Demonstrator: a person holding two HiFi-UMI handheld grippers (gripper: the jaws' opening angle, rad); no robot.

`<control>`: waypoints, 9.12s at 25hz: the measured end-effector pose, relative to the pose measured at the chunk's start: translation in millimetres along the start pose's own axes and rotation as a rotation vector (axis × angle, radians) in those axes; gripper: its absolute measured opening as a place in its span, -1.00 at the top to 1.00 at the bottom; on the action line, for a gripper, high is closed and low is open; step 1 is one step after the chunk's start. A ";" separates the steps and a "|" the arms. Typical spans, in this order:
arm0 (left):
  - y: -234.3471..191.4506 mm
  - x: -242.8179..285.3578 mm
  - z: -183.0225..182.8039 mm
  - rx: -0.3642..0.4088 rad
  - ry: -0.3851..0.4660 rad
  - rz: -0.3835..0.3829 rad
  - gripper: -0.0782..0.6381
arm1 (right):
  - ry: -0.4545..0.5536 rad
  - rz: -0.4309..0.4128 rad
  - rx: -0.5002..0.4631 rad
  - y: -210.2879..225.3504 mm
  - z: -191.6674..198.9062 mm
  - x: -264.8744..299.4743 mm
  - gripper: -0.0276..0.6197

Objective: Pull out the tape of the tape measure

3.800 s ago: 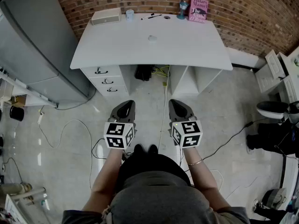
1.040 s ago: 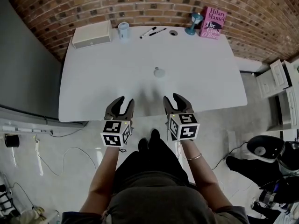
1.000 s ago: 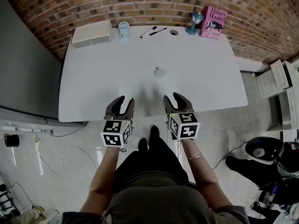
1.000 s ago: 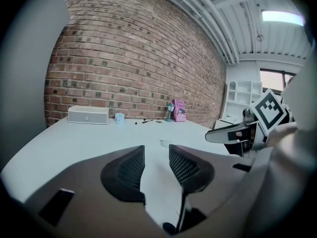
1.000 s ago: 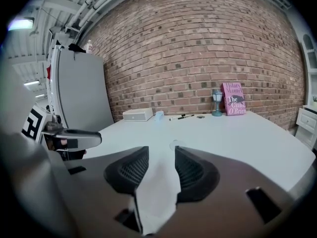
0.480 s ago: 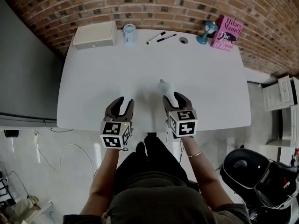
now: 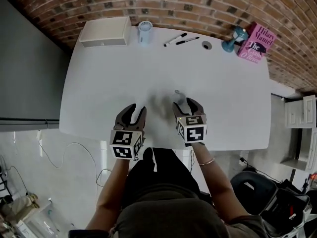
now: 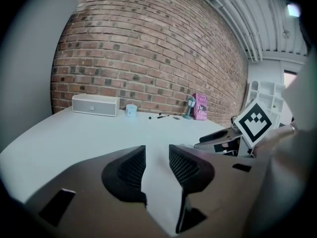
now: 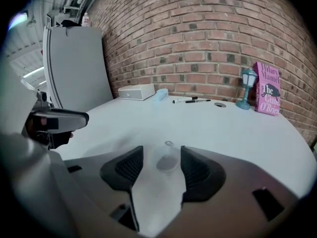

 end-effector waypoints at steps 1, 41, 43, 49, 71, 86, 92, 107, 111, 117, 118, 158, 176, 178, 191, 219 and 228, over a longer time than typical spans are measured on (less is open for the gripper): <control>-0.3 1.7 0.9 -0.001 -0.004 -0.004 0.38 | -0.008 -0.001 -0.011 0.5 -0.1 3.5 0.21; -7.5 -0.4 2.0 -0.001 0.009 -0.006 0.38 | 0.045 -0.124 -0.254 -33.4 -2.8 2.4 0.23; -6.5 -2.2 -2.3 -0.001 0.027 0.007 0.38 | 0.077 -0.143 -0.284 -42.8 -4.9 -5.2 0.23; -2.2 -8.4 -9.3 -0.001 0.055 0.046 0.38 | 0.132 -0.182 -0.317 -66.5 -1.5 -23.8 0.23; 29.4 -31.7 -31.3 -0.134 0.085 0.365 0.38 | 0.319 -0.191 -0.484 -145.2 3.9 -74.8 0.23; 42.7 -29.8 -28.8 -0.154 0.049 0.468 0.54 | 0.319 -0.156 -0.487 -144.9 7.4 -85.2 0.23; 44.7 -29.4 -26.8 -0.142 0.055 0.458 0.67 | 0.291 -0.161 -0.474 -140.5 13.1 -82.3 0.23; 27.8 -22.0 -21.1 -0.116 0.037 0.340 0.71 | 0.187 -0.148 -0.422 -124.0 16.5 -62.6 0.23; 7.3 -21.9 -20.7 -0.133 0.038 0.284 0.71 | 0.141 -0.115 -0.367 -101.1 22.6 -57.0 0.23; -10.7 -19.0 -13.2 -0.171 0.031 0.205 0.71 | 0.126 -0.085 -0.325 -80.5 15.5 -54.4 0.24; -16.3 -19.3 -11.8 -0.184 0.031 0.188 0.71 | 0.117 -0.072 -0.301 -72.6 14.7 -53.7 0.24; -121.3 -9.1 32.7 -0.293 -0.086 -0.132 0.71 | -0.041 0.044 -0.155 39.1 2.3 -9.9 0.23; -123.6 9.7 47.4 -0.305 -0.153 -0.156 0.71 | -0.122 0.061 -0.160 49.4 6.9 18.5 0.23; -123.8 11.5 48.4 -0.305 -0.159 -0.161 0.71 | -0.128 0.060 -0.164 50.1 7.4 19.8 0.23; -124.8 19.1 51.1 -0.264 -0.217 -0.186 0.71 | -0.157 0.049 -0.147 53.7 9.6 23.4 0.23; -134.2 9.2 54.1 -0.310 -0.207 -0.243 0.69 | -0.112 0.037 -0.091 56.4 5.3 18.1 0.18; -134.0 -5.6 43.8 -0.266 -0.161 -0.255 0.67 | -0.034 0.048 -0.052 45.5 -2.8 -0.4 0.25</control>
Point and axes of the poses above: the fingertips, and each gripper's own axes: x forward along the fingers, y to its right, z out of its underside, the point moved 3 cm from there along -x, backward along the fingers, and after that the axes turned 7 degrees about x, right-handed, at the moved point
